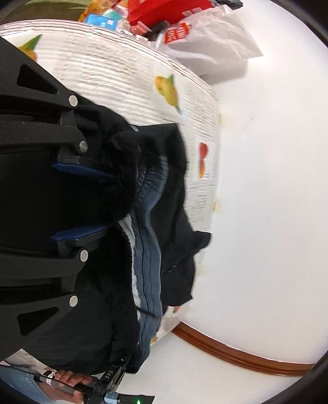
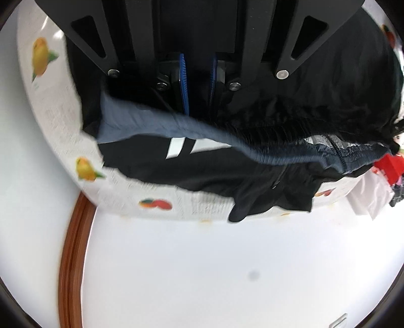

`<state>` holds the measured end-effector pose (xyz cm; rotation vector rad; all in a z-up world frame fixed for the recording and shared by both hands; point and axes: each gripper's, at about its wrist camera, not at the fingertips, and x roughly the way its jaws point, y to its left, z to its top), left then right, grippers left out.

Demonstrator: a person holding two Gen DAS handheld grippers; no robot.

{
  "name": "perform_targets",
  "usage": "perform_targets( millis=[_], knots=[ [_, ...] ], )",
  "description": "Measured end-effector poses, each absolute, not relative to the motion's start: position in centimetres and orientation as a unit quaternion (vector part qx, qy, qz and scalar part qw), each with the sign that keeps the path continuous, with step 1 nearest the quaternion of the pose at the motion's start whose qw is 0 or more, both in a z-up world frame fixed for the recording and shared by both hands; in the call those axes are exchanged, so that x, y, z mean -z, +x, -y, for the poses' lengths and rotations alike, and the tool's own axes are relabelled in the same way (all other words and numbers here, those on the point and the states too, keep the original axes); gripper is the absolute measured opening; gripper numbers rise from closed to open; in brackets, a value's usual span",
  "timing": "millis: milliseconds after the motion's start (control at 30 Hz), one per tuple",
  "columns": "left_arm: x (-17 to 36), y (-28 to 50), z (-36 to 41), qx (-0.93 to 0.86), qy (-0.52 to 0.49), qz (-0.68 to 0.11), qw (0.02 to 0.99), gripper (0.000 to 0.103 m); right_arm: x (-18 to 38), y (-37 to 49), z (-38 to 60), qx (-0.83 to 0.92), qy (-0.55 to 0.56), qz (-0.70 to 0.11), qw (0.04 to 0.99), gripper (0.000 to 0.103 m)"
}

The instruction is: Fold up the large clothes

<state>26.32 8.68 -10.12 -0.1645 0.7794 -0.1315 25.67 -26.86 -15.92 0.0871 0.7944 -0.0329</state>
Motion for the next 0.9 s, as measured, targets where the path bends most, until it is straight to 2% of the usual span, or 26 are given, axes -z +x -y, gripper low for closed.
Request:
perform_targets(
  millis=[167,333,500,900],
  knots=[
    [10.2,28.4,-8.2,0.040,-0.046,-0.372,0.926,0.035,16.9,28.2,28.3,0.026,0.036,-0.398,0.916,0.020],
    [12.6,30.9,-8.9,0.006,-0.046,-0.411,0.910,0.035,18.5,30.2,30.4,0.048,0.037,-0.416,0.907,0.024],
    [14.4,32.1,-9.0,-0.004,-0.046,-0.437,0.898,0.035,20.4,31.7,31.8,0.056,0.044,-0.443,0.893,0.024],
    [15.0,33.1,-6.7,-0.009,-0.037,-0.437,0.899,0.035,21.3,32.9,34.7,0.046,0.046,-0.446,0.893,0.024]
  ],
)
